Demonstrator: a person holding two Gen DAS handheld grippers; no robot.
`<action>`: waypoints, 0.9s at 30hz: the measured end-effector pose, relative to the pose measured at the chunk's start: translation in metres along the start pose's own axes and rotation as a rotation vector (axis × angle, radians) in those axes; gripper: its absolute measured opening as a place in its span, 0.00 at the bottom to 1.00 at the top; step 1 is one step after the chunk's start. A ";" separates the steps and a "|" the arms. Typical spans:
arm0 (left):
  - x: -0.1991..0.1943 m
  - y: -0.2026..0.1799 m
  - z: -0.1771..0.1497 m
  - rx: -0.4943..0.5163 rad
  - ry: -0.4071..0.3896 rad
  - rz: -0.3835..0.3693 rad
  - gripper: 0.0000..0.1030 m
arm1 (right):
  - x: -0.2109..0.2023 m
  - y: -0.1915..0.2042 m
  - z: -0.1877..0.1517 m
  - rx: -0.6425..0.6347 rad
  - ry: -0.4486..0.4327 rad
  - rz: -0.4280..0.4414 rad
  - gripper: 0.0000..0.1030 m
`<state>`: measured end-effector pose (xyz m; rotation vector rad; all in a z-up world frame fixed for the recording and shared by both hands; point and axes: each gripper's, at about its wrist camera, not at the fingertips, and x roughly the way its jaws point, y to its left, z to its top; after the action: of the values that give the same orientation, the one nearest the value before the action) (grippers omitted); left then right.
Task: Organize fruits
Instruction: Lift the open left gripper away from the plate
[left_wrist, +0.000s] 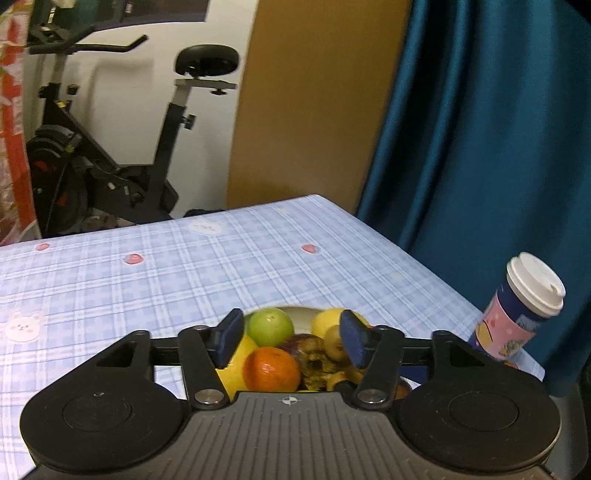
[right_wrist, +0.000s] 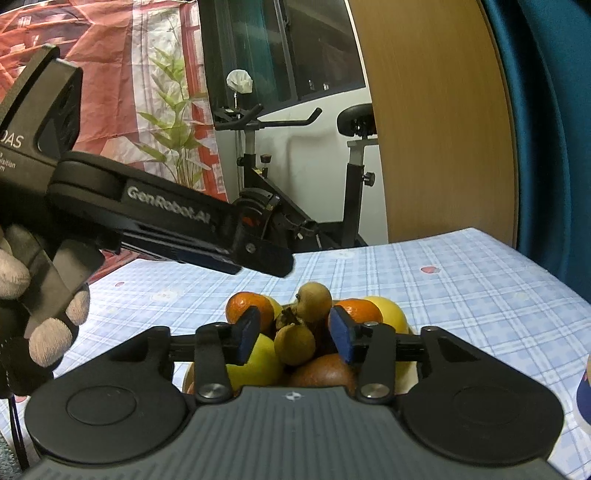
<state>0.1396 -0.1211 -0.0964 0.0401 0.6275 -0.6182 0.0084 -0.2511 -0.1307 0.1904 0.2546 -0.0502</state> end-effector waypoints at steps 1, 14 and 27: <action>-0.002 0.002 0.000 -0.011 -0.006 0.007 0.71 | 0.000 0.000 0.000 0.000 -0.003 -0.001 0.48; -0.003 0.009 -0.001 -0.044 -0.006 0.030 0.77 | 0.003 -0.024 0.002 0.089 -0.027 -0.100 0.75; -0.008 0.009 -0.006 -0.048 0.001 0.039 0.77 | 0.008 -0.051 0.001 0.218 0.019 -0.106 0.75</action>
<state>0.1363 -0.1086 -0.0982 0.0078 0.6414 -0.5648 0.0123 -0.3014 -0.1414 0.3938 0.2777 -0.1816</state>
